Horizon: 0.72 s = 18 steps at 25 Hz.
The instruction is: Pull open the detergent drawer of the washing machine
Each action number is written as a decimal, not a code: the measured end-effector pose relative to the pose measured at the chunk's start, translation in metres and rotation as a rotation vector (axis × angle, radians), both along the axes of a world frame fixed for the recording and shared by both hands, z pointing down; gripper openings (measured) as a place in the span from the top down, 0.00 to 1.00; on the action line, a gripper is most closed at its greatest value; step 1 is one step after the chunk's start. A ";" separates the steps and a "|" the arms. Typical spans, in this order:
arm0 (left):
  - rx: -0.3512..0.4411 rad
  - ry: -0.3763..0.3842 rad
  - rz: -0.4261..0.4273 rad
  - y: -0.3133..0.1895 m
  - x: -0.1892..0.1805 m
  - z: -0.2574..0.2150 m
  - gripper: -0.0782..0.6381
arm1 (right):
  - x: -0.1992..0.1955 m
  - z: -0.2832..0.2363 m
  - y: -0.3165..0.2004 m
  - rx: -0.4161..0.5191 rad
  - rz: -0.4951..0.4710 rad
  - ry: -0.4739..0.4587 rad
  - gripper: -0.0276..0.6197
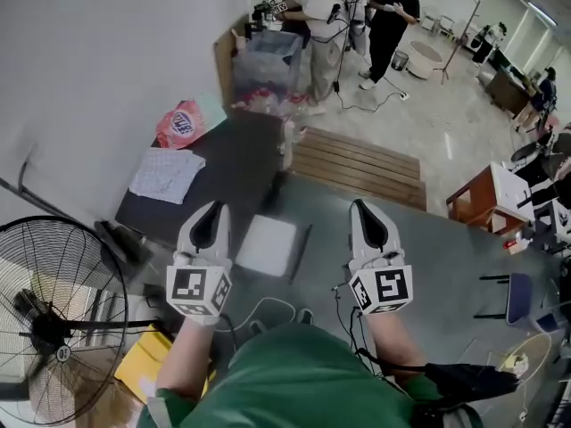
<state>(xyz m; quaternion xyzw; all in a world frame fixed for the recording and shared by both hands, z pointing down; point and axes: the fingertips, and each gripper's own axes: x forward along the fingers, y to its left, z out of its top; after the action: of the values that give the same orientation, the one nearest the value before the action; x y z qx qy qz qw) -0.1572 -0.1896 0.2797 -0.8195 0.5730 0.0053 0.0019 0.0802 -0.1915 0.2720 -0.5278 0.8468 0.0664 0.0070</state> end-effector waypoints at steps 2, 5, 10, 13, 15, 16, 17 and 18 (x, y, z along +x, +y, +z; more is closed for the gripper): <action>-0.001 0.005 0.004 -0.002 0.000 0.000 0.85 | -0.001 -0.001 0.000 0.001 -0.004 0.003 0.96; -0.004 0.017 0.006 -0.006 -0.001 -0.002 0.86 | 0.001 -0.005 -0.001 0.002 0.000 0.004 0.96; -0.005 0.028 0.005 -0.012 -0.003 -0.001 0.86 | 0.004 -0.007 -0.004 0.005 0.016 0.006 0.96; -0.011 0.029 0.006 -0.015 -0.005 0.001 0.86 | 0.005 -0.006 -0.006 0.004 0.022 0.004 0.96; -0.013 0.029 0.007 -0.016 -0.005 0.001 0.86 | 0.006 -0.007 -0.005 0.005 0.024 0.002 0.96; -0.015 0.030 0.007 -0.016 -0.004 0.001 0.86 | 0.007 -0.007 -0.005 0.004 0.025 0.000 0.96; -0.015 0.030 0.007 -0.016 -0.004 0.001 0.86 | 0.007 -0.007 -0.004 0.003 0.025 -0.002 0.96; -0.015 0.029 0.007 -0.015 -0.003 0.001 0.86 | 0.008 -0.006 -0.004 0.002 0.025 -0.003 0.96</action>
<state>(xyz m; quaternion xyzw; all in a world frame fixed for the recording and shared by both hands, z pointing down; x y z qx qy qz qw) -0.1606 -0.2050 0.2810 -0.8214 0.5701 0.0128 -0.0128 0.0879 -0.1954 0.2657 -0.5385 0.8399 0.0668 0.0080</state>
